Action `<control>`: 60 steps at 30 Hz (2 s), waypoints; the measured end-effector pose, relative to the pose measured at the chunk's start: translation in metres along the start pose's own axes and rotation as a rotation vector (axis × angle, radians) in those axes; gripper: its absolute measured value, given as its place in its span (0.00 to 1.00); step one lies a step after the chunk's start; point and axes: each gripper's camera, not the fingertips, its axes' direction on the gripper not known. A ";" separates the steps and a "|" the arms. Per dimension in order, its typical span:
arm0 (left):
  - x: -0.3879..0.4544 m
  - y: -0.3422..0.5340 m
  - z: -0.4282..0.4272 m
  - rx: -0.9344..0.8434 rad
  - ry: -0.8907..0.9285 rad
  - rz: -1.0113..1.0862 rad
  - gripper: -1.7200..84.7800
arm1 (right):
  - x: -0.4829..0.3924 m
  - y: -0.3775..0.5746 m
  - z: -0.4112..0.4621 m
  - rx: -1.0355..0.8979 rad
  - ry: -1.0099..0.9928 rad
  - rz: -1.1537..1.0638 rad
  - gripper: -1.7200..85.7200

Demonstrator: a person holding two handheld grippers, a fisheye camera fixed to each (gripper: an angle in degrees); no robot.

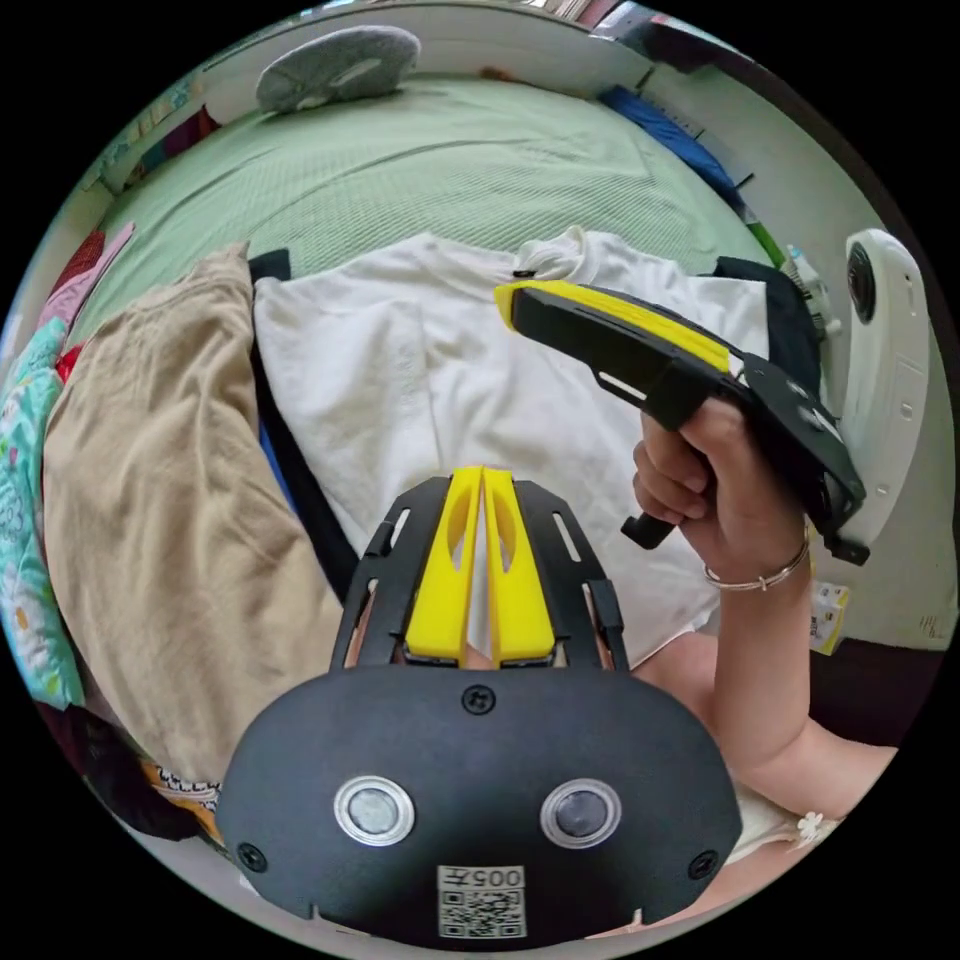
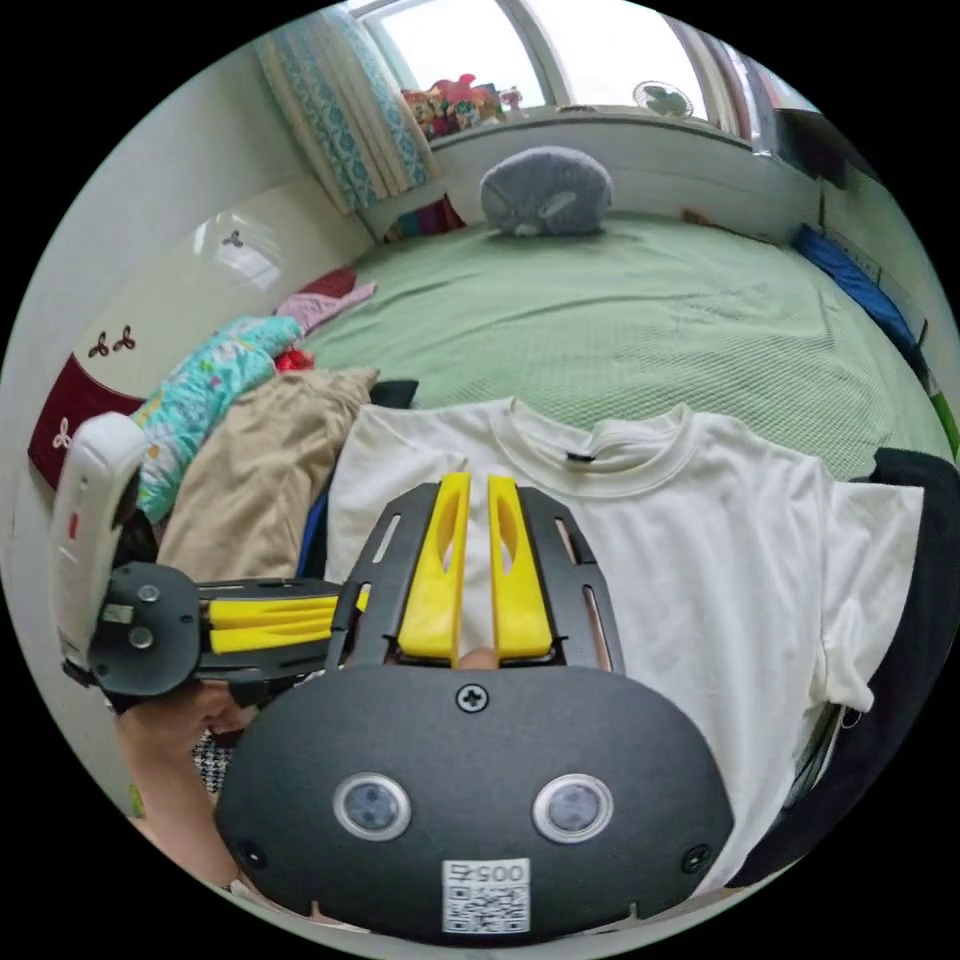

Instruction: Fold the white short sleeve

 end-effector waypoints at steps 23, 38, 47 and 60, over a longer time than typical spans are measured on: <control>0.310 -0.061 0.060 0.181 0.251 0.438 0.12 | 0.177 -0.116 -0.121 -0.359 0.369 0.064 0.10; 0.335 -0.068 0.091 0.158 0.254 0.367 0.03 | 0.174 -0.182 -0.053 -0.372 0.422 0.104 0.00; 0.322 -0.056 0.075 0.192 0.321 0.327 0.02 | 0.135 -0.207 -0.065 -0.352 0.427 0.057 0.00; 0.257 -0.017 0.040 0.302 0.197 0.164 0.03 | 0.036 -0.256 -0.021 -0.362 0.440 -0.029 0.01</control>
